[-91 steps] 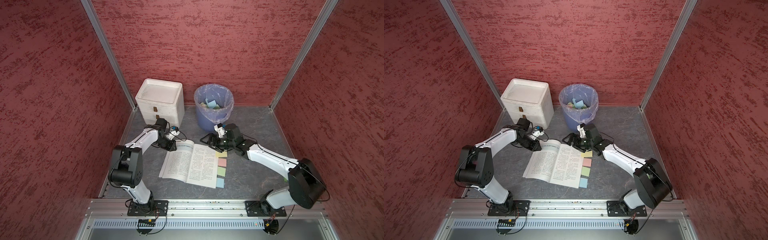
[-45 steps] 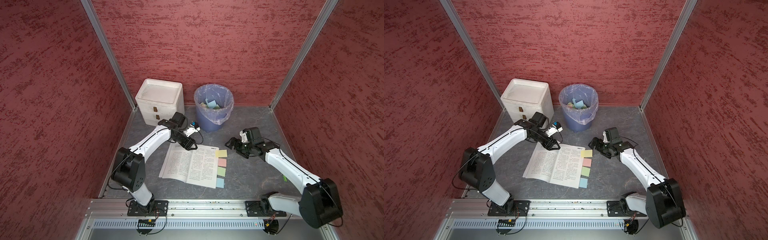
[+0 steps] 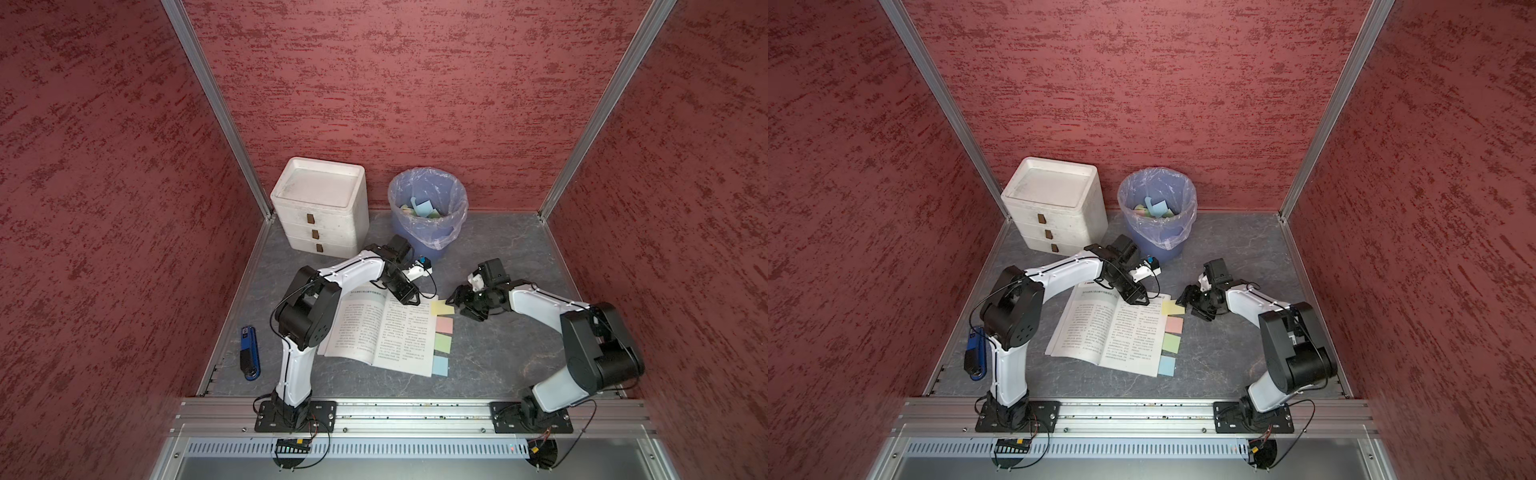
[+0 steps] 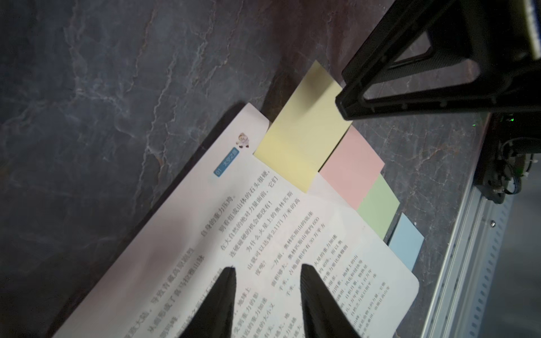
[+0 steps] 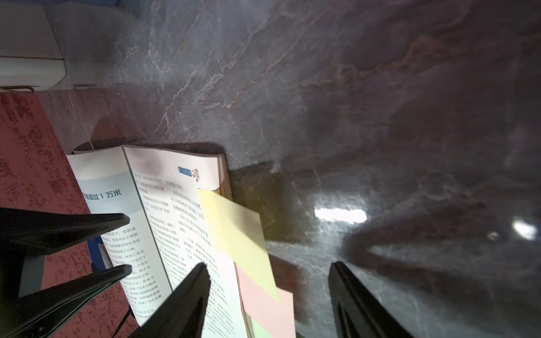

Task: Peel off the used sticky note
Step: Tear off the note from the book.

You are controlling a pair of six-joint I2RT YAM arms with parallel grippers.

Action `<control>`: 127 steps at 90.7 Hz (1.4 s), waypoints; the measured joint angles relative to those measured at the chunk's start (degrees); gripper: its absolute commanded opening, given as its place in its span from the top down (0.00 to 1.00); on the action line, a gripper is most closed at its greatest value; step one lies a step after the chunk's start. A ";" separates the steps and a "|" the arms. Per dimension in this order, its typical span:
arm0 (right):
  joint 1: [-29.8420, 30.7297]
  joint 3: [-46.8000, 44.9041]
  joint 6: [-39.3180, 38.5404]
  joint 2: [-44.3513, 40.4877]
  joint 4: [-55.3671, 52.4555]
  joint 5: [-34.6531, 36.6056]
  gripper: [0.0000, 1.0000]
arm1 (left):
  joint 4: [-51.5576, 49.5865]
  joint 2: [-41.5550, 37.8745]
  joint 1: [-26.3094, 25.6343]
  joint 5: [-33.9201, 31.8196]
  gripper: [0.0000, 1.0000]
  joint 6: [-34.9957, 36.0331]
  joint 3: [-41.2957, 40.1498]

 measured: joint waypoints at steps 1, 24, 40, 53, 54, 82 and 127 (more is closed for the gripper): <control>-0.02 0.15 0.00 0.28 0.22 -0.17 0.32 | 0.07 0.35 -0.11 -0.15 0.68 0.04 0.26; -1.03 2.12 -0.68 4.39 4.24 -3.08 0.45 | 1.53 6.95 -1.95 -3.50 0.75 -0.63 4.72; -1.07 4.00 -1.18 7.19 5.29 -4.15 0.58 | 1.97 8.44 -2.01 -5.20 0.79 -1.51 6.43; -1.07 5.57 -2.34 7.50 4.55 -3.80 0.68 | 2.54 9.01 -2.01 -6.12 0.86 -1.79 7.04; -1.07 5.70 -2.62 7.50 4.50 -3.72 0.68 | 2.56 9.03 -2.01 -6.16 0.86 -1.84 7.04; 0.09 6.34 -5.55 6.69 2.67 -2.43 0.78 | 2.73 9.09 -2.03 -6.82 0.91 -1.95 7.04; 2.89 6.01 -8.35 3.41 0.79 0.94 0.79 | 2.71 9.09 -1.99 -7.21 0.93 -1.73 7.04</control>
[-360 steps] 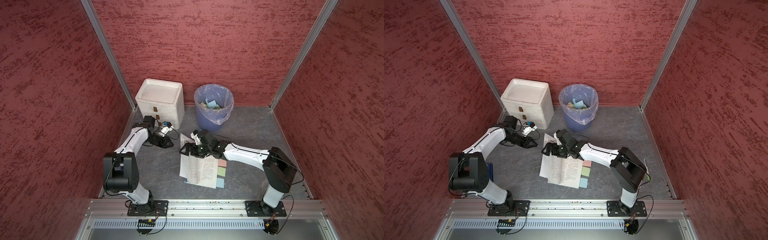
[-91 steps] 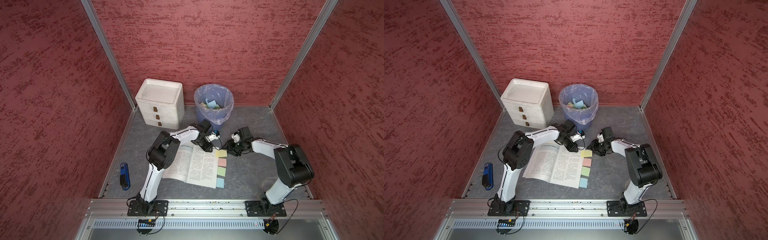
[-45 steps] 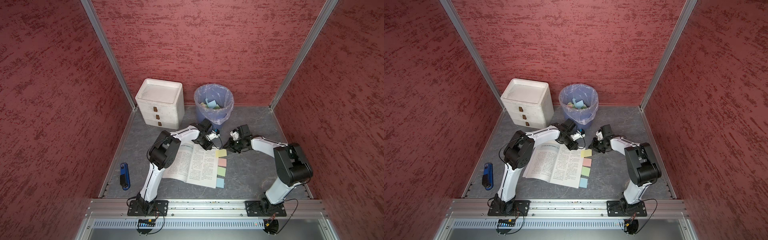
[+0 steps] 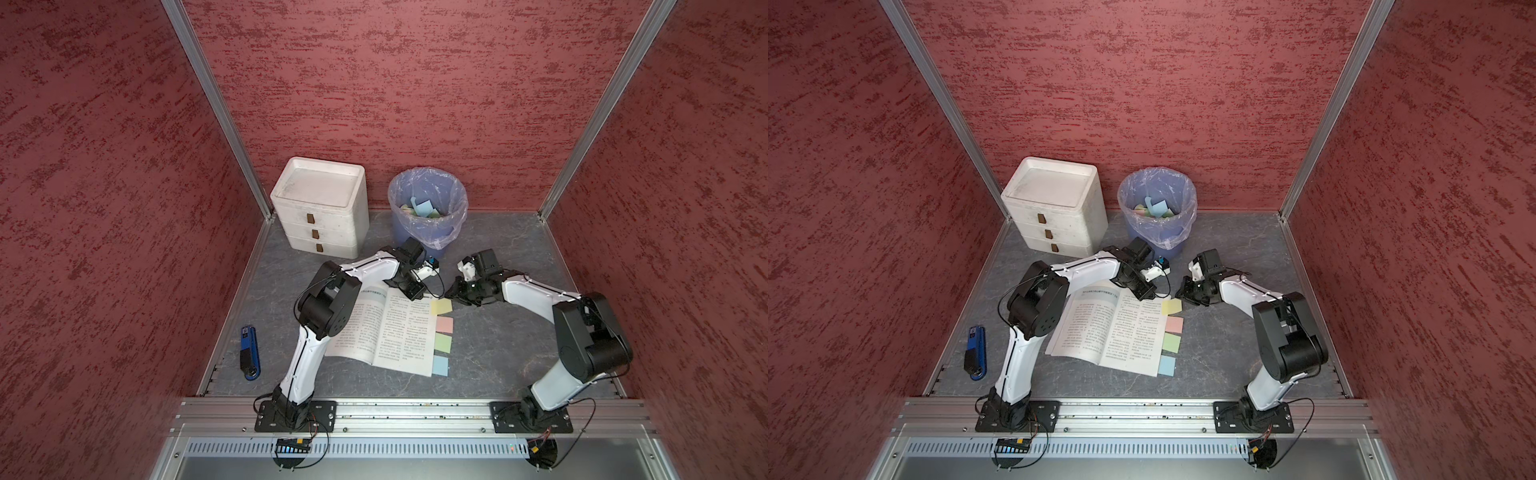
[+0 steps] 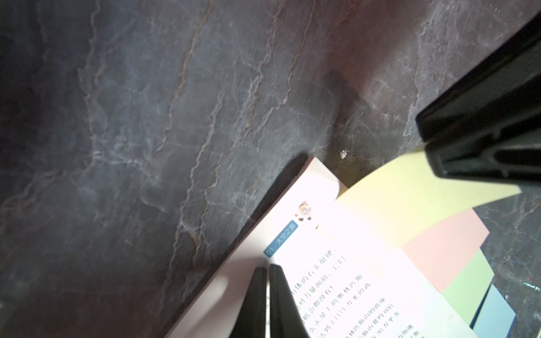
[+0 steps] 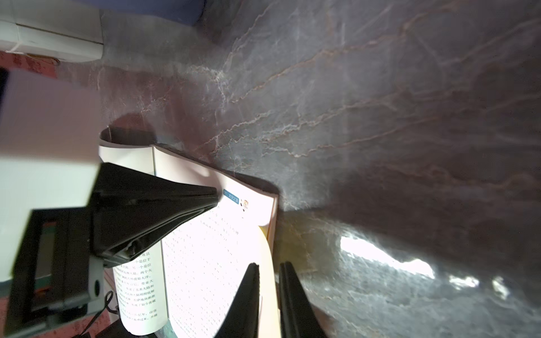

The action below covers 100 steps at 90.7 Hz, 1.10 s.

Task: Peel off the used sticky note
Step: Tear off the note from the book.

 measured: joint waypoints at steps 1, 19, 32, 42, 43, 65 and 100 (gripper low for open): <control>0.17 0.00 -0.22 0.00 -0.07 0.11 0.79 | 0.02 0.00 0.00 0.00 0.93 0.02 0.00; 1.53 -0.61 -1.01 0.00 -0.15 1.09 0.84 | 0.00 0.00 0.00 -0.07 0.94 0.28 0.00; 1.99 -1.64 -1.38 0.00 0.26 1.46 1.00 | -0.02 0.00 0.00 -0.15 0.94 0.37 0.00; 2.64 -2.73 -2.21 -0.72 1.27 3.06 1.00 | -0.04 0.00 0.00 -0.17 0.95 0.44 0.00; 2.80 -2.91 -2.34 -0.92 1.36 3.37 1.00 | -0.04 0.00 0.00 -0.17 0.95 0.44 0.00; 8.11 -5.95 -6.45 -8.94 4.79 8.37 1.00 | -0.52 0.00 0.00 -0.13 0.96 0.57 0.00; 12.72 -8.02 -10.95 -11.76 5.46 16.06 1.00 | -1.07 0.11 0.26 0.33 0.97 1.31 0.07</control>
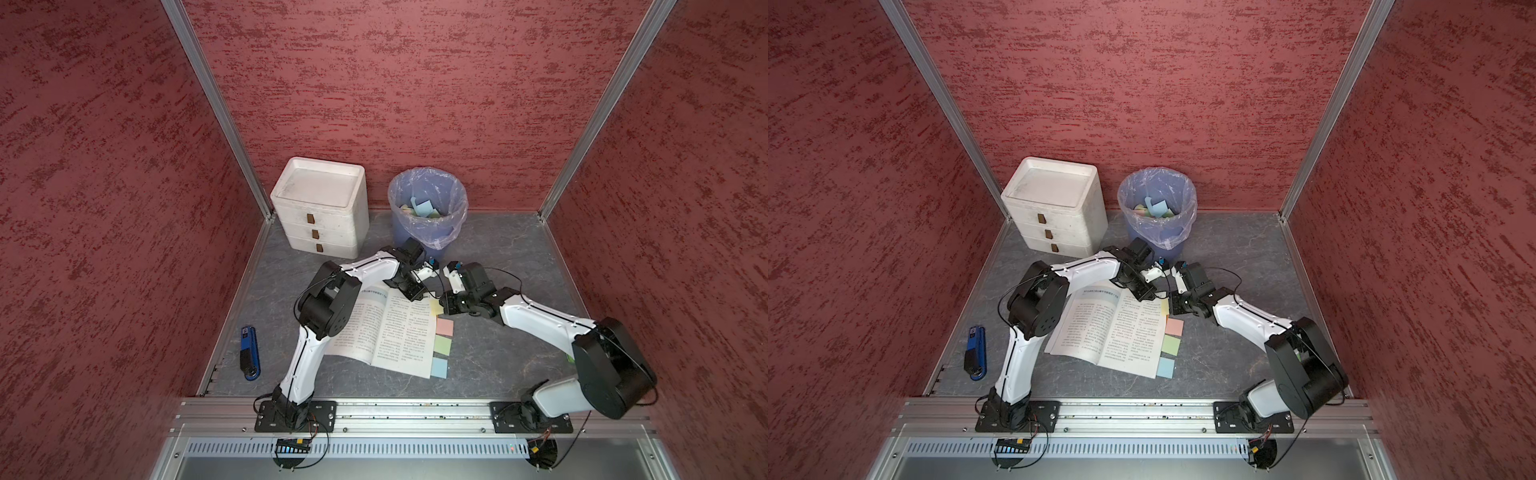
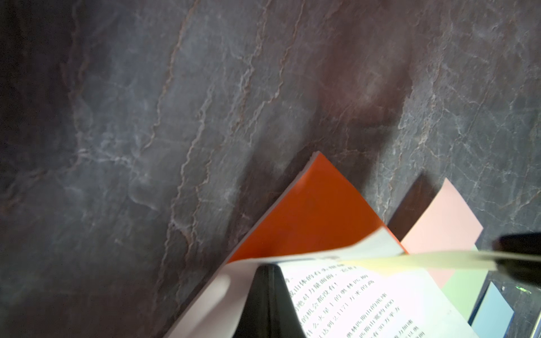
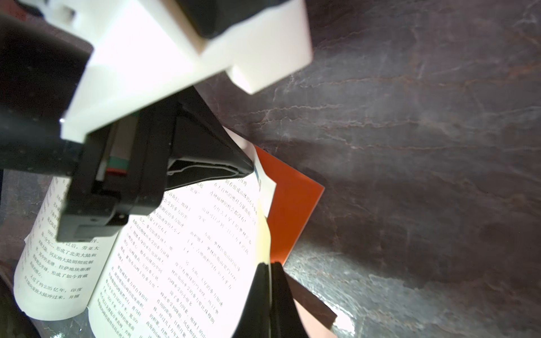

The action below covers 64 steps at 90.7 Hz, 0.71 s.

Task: Peel off the used sticky note
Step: Tear off the note from the book.

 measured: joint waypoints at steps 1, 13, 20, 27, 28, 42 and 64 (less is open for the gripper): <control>0.15 -0.07 -0.07 -0.15 0.00 0.26 1.00 | -0.02 0.00 0.00 0.02 0.97 0.02 0.00; 2.43 -1.36 -1.66 -2.56 0.15 2.73 1.00 | -0.42 0.02 0.00 0.22 0.98 0.11 0.00; 3.54 -2.45 -2.62 -4.22 0.31 3.89 1.00 | -0.59 0.02 0.00 0.37 0.98 0.17 0.00; 4.28 -3.28 -3.67 -5.55 0.33 4.81 1.00 | -0.70 0.04 0.02 0.55 0.98 0.20 0.00; 4.37 -3.39 -3.85 -5.73 0.35 4.98 1.00 | -0.72 0.04 0.02 0.59 0.98 0.20 0.00; 5.22 -3.72 -4.90 -6.16 0.28 7.41 1.00 | -0.85 0.07 0.13 0.66 0.98 0.20 0.00; 5.01 3.82 4.15 -0.04 -7.80 13.18 1.00 | -0.15 -0.28 0.17 0.74 0.98 0.35 -0.72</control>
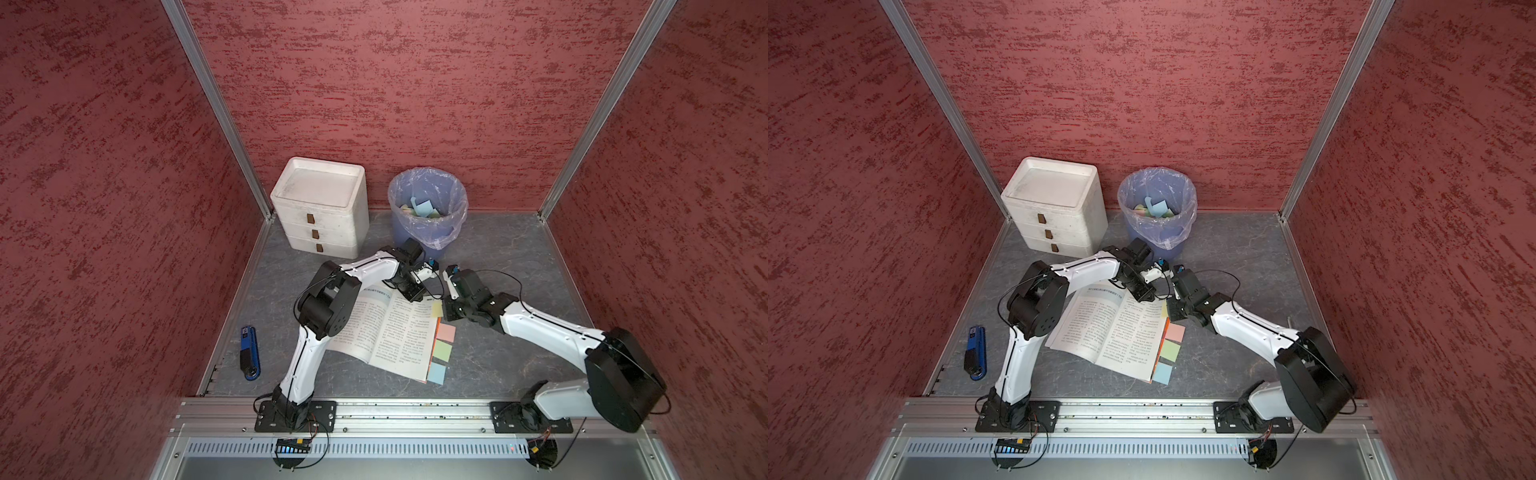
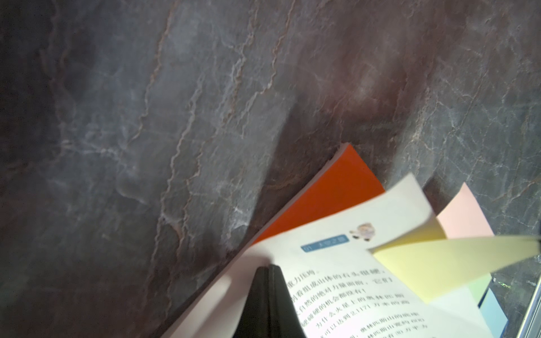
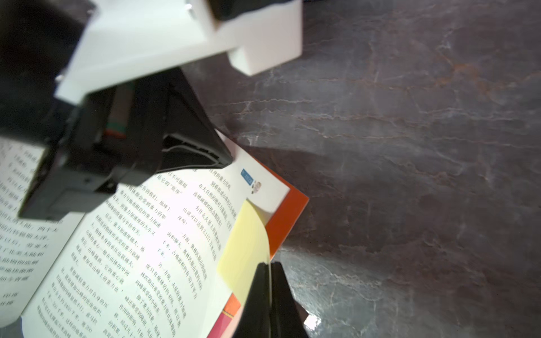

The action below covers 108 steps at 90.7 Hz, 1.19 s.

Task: Peel off the used sticky note
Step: Tear off the note from the book.

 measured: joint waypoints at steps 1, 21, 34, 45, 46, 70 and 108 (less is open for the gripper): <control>-0.02 0.87 0.66 0.61 -0.59 0.02 1.00 | 0.13 -0.07 0.00 0.02 0.99 0.07 -0.13; -1.09 8.22 17.81 7.10 -8.55 -3.61 1.00 | 2.38 -2.82 0.35 -1.03 0.98 0.81 -4.31; -1.79 8.28 23.93 7.10 -11.82 -6.29 1.00 | 2.38 -5.46 0.35 -1.46 0.98 1.16 -7.96; -2.45 8.28 26.73 6.80 -12.70 -8.87 1.00 | 1.22 -7.45 0.11 -0.70 0.98 0.81 -10.36; -2.49 8.28 26.93 6.71 -12.79 -8.94 1.00 | 1.14 -7.61 0.09 -0.57 0.98 0.72 -10.51; -3.91 8.33 30.69 6.51 -12.85 -14.36 1.00 | 2.12 -12.24 -1.36 6.49 0.97 -4.66 -16.00; -5.99 11.63 37.92 9.68 -13.46 -20.85 1.00 | 9.84 -13.22 -5.07 4.26 1.00 -8.70 -22.34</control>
